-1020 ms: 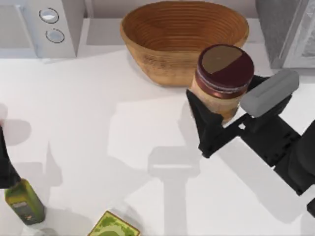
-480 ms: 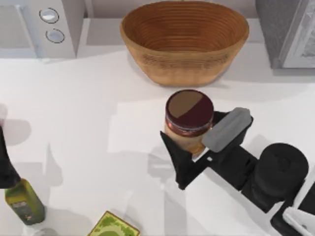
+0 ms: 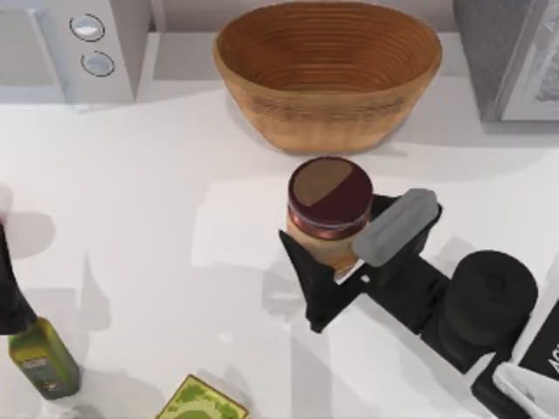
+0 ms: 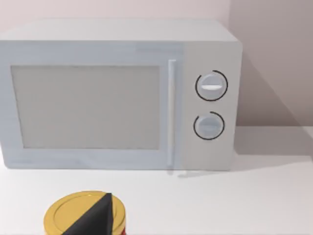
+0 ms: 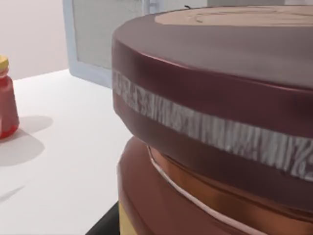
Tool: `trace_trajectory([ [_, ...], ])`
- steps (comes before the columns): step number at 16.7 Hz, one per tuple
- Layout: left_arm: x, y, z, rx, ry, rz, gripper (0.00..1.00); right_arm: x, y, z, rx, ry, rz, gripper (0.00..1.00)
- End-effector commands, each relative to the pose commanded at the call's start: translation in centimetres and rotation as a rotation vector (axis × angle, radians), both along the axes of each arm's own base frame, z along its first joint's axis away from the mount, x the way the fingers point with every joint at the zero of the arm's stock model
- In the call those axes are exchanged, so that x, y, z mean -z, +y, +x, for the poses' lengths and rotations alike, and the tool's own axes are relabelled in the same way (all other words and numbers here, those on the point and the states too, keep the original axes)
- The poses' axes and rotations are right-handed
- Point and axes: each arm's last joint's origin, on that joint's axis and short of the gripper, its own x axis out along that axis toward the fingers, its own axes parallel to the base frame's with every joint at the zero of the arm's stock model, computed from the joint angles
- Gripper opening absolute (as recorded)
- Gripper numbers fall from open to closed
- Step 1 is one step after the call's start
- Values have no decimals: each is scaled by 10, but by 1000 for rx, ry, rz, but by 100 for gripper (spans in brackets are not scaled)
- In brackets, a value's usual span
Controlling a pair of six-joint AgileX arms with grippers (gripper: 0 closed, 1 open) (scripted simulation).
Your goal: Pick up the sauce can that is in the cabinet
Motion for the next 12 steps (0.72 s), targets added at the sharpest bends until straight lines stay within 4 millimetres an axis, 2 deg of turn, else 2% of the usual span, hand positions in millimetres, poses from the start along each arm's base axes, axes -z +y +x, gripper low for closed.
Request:
trace_trajectory([
  [7, 0, 0, 0, 0, 0, 0, 100, 21, 31, 33, 4, 2, -3, 0],
  [12, 0, 0, 0, 0, 0, 0, 100, 24, 35, 37, 4, 2, -3, 0],
])
